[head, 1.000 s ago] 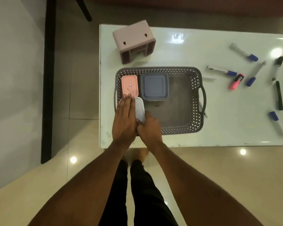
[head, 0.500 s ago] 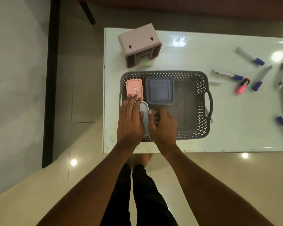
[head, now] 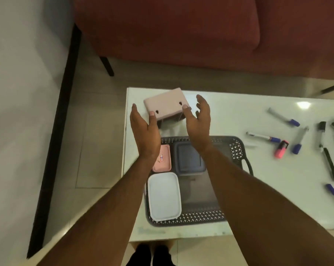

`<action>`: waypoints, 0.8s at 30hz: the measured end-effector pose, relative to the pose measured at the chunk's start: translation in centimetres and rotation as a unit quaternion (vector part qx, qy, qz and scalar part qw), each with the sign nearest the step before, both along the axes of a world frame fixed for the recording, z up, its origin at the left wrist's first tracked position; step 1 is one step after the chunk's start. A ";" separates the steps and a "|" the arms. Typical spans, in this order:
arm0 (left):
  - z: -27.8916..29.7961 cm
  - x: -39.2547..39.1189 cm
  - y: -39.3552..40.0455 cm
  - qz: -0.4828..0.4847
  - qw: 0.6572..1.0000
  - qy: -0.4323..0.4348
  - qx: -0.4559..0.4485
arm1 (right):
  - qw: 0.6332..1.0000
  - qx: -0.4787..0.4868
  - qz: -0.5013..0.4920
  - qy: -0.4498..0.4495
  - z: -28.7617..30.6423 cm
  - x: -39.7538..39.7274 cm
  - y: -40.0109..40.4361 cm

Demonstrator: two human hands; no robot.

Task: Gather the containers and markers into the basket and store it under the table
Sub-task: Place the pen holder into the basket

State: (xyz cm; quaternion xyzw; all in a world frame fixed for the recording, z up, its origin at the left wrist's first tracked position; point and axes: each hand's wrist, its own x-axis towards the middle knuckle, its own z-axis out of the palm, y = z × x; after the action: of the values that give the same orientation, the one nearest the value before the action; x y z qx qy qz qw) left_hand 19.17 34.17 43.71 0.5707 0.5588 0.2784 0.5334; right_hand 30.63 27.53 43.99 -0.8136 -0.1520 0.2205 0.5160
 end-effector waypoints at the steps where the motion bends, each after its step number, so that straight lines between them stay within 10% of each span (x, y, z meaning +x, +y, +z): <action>1: -0.3 0.5 0.7 -0.002 0.999 -0.015 -0.029 | 1.000 0.008 -0.002 0.025 -0.1 0.6 0.9; 6: -2.3 1.4 2.2 -0.020 0.997 -0.055 -0.060 | 0.991 0.017 0.018 0.132 -1.4 1.5 3.2; 24: 4.6 5.1 -1.5 0.013 0.993 -0.115 -0.039 | 0.980 0.109 -0.086 -0.140 3.6 1.9 -2.3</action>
State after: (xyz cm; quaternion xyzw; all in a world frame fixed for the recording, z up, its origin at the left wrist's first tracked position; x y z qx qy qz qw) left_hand 24.30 32.68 48.33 0.5065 0.5117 0.3267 0.6123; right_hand 32.58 25.21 47.56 -0.7856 -0.1751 0.0411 0.5920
